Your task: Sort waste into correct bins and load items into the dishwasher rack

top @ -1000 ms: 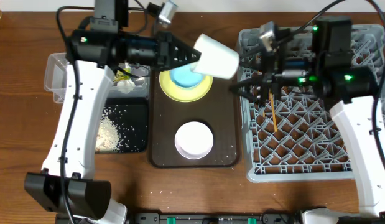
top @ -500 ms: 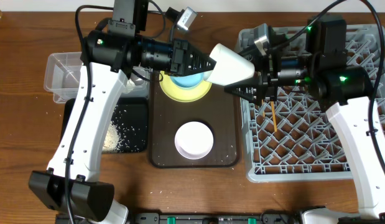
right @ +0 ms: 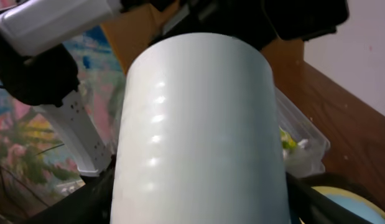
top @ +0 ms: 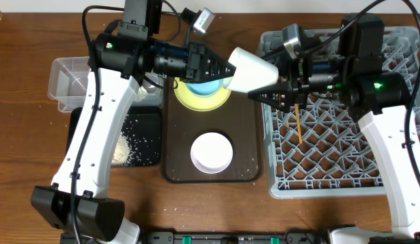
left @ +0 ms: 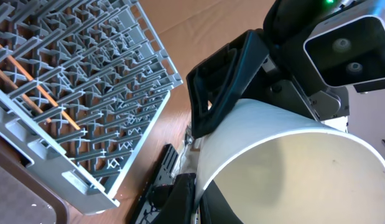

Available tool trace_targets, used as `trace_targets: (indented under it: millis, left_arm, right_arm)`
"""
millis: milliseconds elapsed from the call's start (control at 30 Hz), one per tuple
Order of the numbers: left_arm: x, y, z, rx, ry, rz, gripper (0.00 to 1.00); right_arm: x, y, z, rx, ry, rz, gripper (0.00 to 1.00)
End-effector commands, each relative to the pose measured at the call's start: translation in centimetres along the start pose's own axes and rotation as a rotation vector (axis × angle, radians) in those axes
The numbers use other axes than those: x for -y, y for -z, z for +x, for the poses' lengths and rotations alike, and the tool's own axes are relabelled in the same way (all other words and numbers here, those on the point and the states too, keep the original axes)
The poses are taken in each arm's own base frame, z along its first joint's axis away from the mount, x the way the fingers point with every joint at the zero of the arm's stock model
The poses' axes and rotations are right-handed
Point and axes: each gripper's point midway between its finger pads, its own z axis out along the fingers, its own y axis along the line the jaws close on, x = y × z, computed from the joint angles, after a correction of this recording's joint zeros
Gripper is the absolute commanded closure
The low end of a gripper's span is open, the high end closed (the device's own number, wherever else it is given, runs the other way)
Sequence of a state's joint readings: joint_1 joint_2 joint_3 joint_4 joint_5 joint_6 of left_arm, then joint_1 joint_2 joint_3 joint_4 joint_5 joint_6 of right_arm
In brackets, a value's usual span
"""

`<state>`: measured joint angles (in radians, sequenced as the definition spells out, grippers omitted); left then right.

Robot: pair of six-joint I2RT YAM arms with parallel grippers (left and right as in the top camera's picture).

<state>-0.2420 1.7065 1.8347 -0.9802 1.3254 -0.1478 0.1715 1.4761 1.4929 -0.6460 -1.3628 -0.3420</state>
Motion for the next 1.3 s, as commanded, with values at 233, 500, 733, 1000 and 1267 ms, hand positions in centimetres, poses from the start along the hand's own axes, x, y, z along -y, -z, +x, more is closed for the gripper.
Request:
trace_targets:
  millis: [233,500,733,1000,1267]
  left_arm:
    - [0.5,0.2,-0.1,0.002,-0.034,0.016,0.94]
    - [-1.1,0.2,0.3,0.002,0.018,-0.074,0.87]
    - [-2.2,0.3,0.6,-0.001,0.034,-0.138,0.86]
    - [-5.3,2.0,-0.4,0.057,0.044,-0.3,0.94]
    - [-2.0,2.3,-0.7,0.057,0.057,-0.088,0.94]
  right_arm:
    - [-1.6,0.8,-1.1,0.038,0.021,-0.06,0.48]
    - [0.8,3.1,-1.6,0.057,-0.026,0.052,0.53]
    - [1.0,3.2,-2.2,0.067,-0.048,0.057,0.53]
    - [0.8,3.0,-1.6,0.058,-0.137,0.048,0.57]
    - [1.1,1.3,2.3,-0.064,-0.235,0.13,0.62]
